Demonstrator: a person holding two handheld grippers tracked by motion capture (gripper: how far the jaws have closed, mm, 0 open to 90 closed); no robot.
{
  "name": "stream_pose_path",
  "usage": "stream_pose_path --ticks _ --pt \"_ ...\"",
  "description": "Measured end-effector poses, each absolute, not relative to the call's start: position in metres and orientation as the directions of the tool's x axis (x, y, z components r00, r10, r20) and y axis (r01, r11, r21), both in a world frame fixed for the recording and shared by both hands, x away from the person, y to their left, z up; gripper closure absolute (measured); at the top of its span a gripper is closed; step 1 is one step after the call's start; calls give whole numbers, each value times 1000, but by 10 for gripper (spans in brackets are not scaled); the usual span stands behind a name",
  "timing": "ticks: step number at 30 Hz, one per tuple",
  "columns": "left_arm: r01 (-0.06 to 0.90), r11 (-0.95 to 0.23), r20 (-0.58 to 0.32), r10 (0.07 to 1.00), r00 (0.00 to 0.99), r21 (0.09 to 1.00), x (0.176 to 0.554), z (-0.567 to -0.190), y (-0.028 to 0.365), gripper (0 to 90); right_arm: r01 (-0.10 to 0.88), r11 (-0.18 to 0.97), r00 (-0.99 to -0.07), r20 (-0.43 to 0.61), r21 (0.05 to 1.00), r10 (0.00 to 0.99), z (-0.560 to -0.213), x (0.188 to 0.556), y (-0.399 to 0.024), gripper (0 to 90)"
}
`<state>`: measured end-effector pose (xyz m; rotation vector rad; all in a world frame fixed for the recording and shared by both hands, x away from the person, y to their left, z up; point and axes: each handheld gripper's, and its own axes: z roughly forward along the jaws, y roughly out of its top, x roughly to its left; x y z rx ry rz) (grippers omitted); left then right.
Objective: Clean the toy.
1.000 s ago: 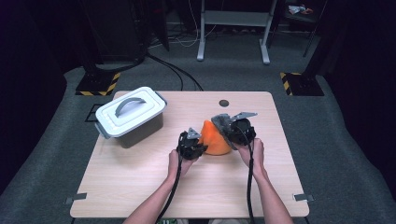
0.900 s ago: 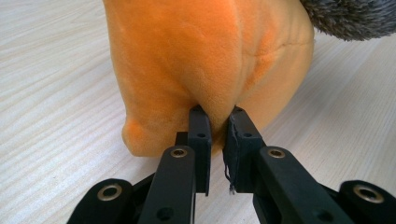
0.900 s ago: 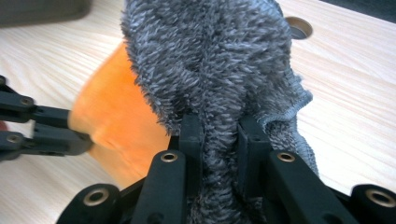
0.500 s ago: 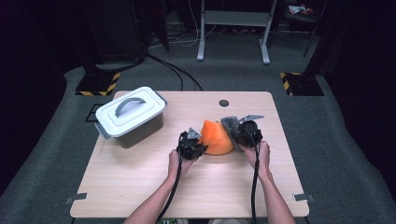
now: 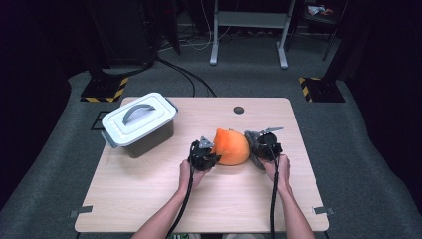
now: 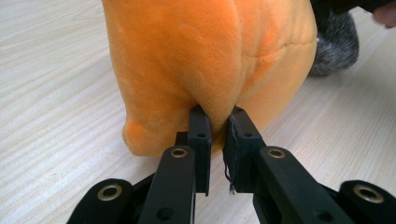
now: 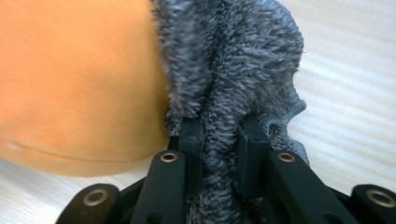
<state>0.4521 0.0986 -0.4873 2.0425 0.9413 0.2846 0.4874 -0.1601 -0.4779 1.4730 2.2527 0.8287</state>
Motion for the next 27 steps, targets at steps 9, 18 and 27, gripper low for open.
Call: stream_pose_path --ticks 9,18,27 --pt "520 -353 -134 715 686 778 452 -488 100 813 719 290 -408 45 632 912 -468 483 -166 752" --pt "519 -353 -132 716 685 778 452 -488 100 812 617 282 -451 36 735 892 -418 464 -167 752" --pt "515 -356 -127 715 687 780 452 -487 100 804 586 365 -533 5 724 846 -412 458 -131 752"
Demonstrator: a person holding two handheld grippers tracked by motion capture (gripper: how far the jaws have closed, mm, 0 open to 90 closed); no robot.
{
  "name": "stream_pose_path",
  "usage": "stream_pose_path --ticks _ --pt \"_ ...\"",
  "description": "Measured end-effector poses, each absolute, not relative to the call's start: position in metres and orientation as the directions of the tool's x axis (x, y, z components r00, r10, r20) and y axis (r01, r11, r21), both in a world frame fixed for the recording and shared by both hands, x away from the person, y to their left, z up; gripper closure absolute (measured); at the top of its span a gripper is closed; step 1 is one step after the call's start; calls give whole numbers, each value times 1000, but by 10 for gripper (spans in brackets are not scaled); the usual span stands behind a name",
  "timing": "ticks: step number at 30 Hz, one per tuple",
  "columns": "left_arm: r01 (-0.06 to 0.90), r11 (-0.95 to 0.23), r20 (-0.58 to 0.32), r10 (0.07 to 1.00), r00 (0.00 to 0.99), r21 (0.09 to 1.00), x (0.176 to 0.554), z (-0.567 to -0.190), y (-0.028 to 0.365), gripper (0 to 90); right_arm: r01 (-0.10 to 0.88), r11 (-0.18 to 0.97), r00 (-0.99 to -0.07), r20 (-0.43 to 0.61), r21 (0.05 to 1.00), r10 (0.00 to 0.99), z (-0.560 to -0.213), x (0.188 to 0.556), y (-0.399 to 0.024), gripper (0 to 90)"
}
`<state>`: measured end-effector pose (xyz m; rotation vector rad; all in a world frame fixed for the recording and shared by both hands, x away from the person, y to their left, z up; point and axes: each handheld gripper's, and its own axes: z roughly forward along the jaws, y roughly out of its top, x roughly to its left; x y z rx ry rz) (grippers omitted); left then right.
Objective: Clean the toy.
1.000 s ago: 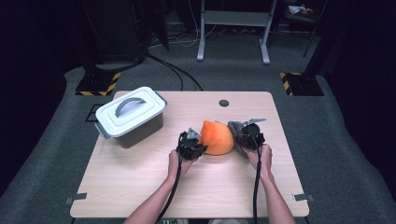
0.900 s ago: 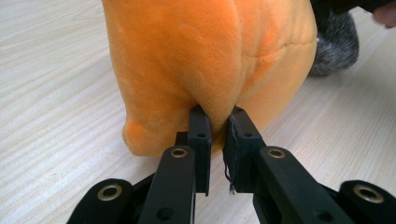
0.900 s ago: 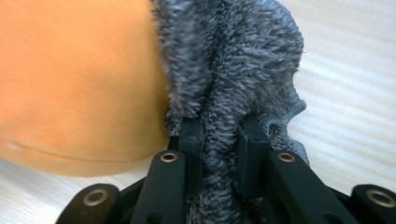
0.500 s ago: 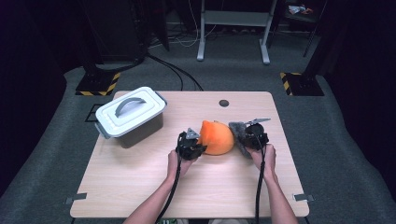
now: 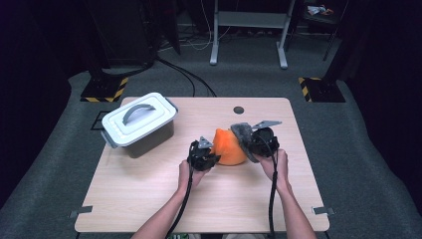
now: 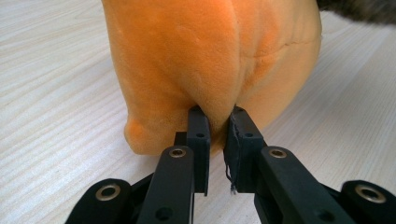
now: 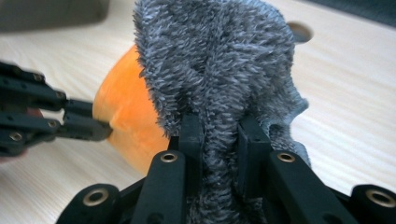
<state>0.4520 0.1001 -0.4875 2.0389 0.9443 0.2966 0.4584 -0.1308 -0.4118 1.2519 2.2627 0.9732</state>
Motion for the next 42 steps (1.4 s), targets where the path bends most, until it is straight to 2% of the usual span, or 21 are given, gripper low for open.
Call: stream_pose_path --ticks 5,6,7,13,16,19,23,26,30,33,35,37,40,42 --pt "509 -357 -122 714 689 783 452 -487 100 769 600 363 -514 -4 714 858 -428 462 -122 753" --pt "508 -355 -123 714 689 785 452 -486 100 721 594 368 -520 -8 715 854 -428 463 -123 753" --pt "508 -353 -124 715 688 786 452 -486 101 721 594 368 -520 -8 715 854 -428 463 -123 753" --pt "506 -350 -111 728 677 789 451 -485 104 496 593 367 -519 -8 716 855 -428 466 -123 753" --pt "500 -357 -106 722 683 789 452 -487 103 434 595 364 -518 -5 716 855 -428 467 -122 753" --pt "492 -378 -79 726 683 785 452 -489 99 409 601 358 -514 3 715 858 -428 470 -123 753" --pt "475 -415 -22 735 678 776 453 -492 94 444 599 355 -513 3 718 858 -429 473 -122 753" --pt "473 -412 -14 742 670 778 455 -494 92 540 596 353 -514 5 721 858 -429 474 -121 753" --pt "475 -413 -15 742 670 777 456 -495 92 716 590 352 -515 3 727 857 -429 475 -121 752" --pt "480 -410 -23 741 671 776 454 -491 93 798 591 332 -508 19 735 861 -425 474 -123 754" --pt "492 -383 -57 742 667 782 454 -489 96 818 572 344 -525 10 744 851 -418 471 -125 754" --pt "489 -381 -60 738 672 785 452 -487 96 825 570 324 -531 39 755 846 -412 467 -122 754" --pt "479 -389 -52 731 681 787 450 -483 96 832 545 347 -561 24 763 828 -402 463 -115 754" --pt "487 -369 -81 727 682 792 448 -480 97 835 546 351 -575 35 760 818 -399 463 -108 754"
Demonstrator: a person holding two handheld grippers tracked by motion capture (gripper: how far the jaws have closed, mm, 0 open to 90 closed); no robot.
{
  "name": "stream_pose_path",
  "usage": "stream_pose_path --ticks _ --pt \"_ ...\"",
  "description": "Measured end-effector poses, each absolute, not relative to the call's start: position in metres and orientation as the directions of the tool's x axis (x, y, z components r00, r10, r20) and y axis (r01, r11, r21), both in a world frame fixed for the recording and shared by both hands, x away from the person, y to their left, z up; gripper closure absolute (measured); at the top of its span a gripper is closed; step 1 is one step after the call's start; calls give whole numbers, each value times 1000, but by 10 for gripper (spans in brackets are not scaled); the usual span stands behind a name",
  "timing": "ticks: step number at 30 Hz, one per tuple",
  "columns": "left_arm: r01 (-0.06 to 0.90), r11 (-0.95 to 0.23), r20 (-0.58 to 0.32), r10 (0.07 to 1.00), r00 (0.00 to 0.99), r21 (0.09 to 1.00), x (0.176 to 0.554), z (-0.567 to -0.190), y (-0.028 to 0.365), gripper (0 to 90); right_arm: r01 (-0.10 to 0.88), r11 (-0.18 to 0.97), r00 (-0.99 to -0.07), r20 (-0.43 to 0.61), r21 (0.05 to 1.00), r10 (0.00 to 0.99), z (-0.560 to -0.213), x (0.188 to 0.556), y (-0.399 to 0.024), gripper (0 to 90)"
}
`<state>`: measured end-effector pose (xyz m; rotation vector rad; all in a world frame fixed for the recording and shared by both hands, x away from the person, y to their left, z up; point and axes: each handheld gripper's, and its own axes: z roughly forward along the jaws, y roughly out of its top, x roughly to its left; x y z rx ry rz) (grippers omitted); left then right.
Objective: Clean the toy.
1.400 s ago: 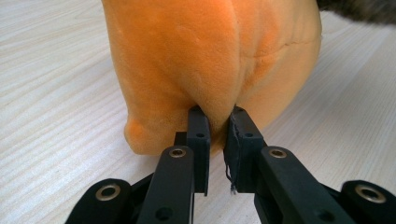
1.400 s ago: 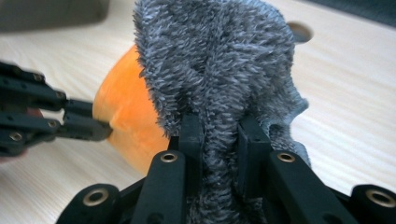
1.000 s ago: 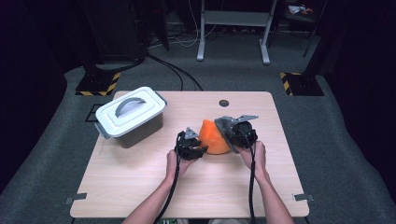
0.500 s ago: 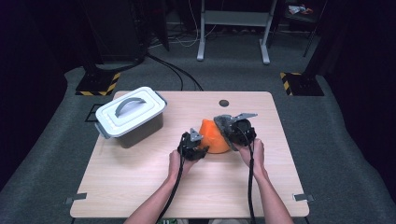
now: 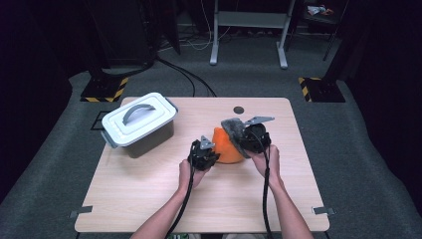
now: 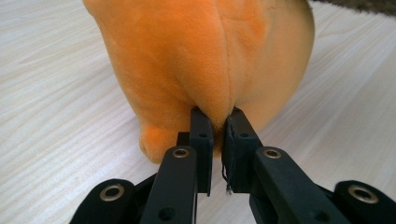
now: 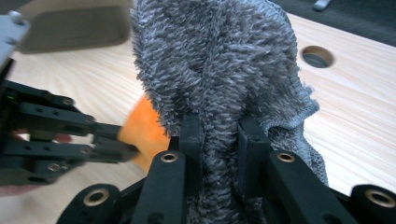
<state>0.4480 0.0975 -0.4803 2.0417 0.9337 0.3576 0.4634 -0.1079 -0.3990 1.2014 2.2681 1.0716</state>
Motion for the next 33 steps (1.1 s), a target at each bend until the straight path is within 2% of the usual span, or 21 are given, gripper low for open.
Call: stream_pose_path --ticks 8,15,33 --pt "496 -373 -86 726 683 784 448 -483 99 835 564 408 -600 17 718 800 -411 475 -78 753" --pt "494 -384 -74 728 681 780 450 -485 99 834 544 453 -581 -73 706 811 -417 477 -69 758" --pt "494 -392 -75 721 689 776 449 -486 99 829 580 400 -517 -59 710 854 -422 476 -104 759"
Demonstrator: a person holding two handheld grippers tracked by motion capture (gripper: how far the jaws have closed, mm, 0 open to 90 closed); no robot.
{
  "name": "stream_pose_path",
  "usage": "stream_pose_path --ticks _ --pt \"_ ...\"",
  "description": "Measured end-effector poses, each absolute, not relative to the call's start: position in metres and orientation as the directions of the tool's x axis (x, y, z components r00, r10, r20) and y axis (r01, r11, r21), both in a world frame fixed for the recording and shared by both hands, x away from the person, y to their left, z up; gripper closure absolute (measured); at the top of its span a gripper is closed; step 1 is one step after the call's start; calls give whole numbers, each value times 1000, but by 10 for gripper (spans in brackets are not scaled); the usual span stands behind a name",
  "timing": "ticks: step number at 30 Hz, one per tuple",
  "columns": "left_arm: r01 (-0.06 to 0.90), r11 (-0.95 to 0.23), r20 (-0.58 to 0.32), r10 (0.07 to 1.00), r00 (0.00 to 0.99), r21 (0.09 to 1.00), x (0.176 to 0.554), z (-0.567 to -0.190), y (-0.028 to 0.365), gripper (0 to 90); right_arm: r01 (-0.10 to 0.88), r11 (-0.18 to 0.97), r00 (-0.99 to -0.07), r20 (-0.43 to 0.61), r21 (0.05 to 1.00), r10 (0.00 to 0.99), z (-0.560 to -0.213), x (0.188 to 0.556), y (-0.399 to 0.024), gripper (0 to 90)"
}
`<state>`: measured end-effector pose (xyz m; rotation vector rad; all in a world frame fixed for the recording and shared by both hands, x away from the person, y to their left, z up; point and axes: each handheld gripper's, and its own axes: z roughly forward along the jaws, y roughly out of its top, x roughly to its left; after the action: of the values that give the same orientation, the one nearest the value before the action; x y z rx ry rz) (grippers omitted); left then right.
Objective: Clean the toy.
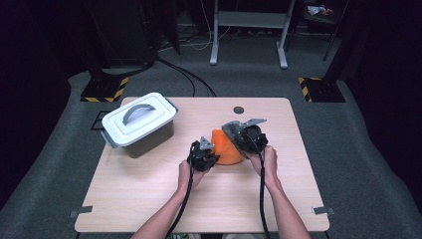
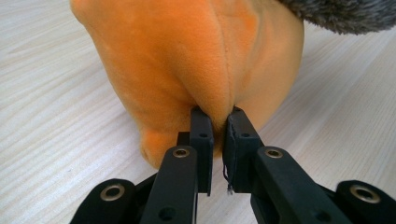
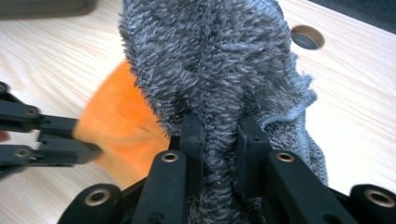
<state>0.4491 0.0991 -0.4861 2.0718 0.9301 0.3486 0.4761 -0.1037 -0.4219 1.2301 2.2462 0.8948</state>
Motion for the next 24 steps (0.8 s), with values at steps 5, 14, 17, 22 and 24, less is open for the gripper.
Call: stream_pose_path --ticks 5,14,17,22,24 --pt "495 -392 -76 720 690 775 449 -487 99 829 616 369 -479 -40 696 877 -429 480 -119 758" --pt "503 -389 -79 726 683 772 449 -489 101 828 687 333 -424 -15 646 905 -456 488 -143 758" --pt "504 -388 -81 726 683 772 450 -489 102 828 707 328 -417 -6 626 909 -468 490 -147 757" --pt "499 -394 -73 725 685 772 449 -489 102 828 734 310 -410 30 605 911 -483 493 -151 757" --pt "498 -391 -74 726 684 774 449 -488 102 828 728 319 -420 27 607 907 -483 494 -152 757"
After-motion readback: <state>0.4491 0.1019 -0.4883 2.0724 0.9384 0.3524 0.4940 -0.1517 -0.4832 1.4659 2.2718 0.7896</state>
